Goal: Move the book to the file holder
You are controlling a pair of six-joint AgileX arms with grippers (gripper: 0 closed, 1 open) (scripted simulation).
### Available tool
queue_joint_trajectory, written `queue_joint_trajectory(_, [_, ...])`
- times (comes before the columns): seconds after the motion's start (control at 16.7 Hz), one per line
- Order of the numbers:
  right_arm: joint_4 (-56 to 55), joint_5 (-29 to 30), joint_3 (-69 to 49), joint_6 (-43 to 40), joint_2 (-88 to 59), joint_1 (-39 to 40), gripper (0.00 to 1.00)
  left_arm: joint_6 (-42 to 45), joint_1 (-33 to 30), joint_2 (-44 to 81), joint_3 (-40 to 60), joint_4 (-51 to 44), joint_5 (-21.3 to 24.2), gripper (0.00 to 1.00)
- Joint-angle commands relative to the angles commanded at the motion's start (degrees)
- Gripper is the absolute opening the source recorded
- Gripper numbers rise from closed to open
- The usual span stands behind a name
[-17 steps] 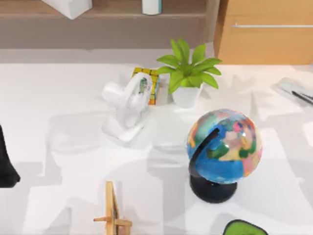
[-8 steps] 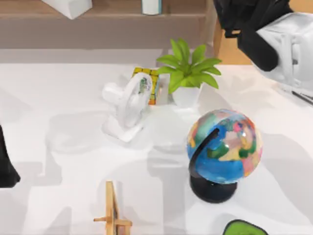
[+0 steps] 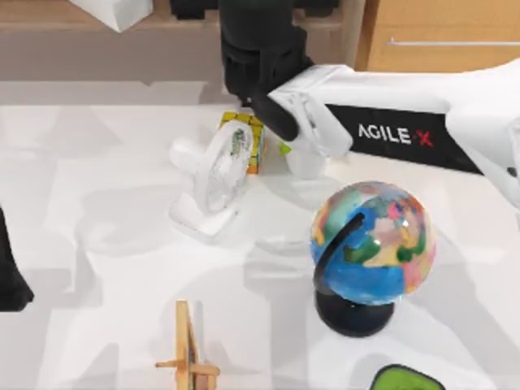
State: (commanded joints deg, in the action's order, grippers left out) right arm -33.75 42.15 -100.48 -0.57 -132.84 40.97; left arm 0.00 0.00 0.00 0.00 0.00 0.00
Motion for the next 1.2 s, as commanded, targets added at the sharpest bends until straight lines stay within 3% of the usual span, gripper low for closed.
queue_joint_trajectory(1.08, [3.2, -0.5, -7.4, 0.1, -5.2, -1.3, 1.0, 0.0, 0.0, 0.0, 0.0, 0.0, 0.0, 1.0])
queue_joint_trajectory(1.2, [3.2, -0.5, -7.4, 0.1, -5.2, -1.3, 0.85, 0.0, 0.0, 0.0, 0.0, 0.0, 0.0, 1.0])
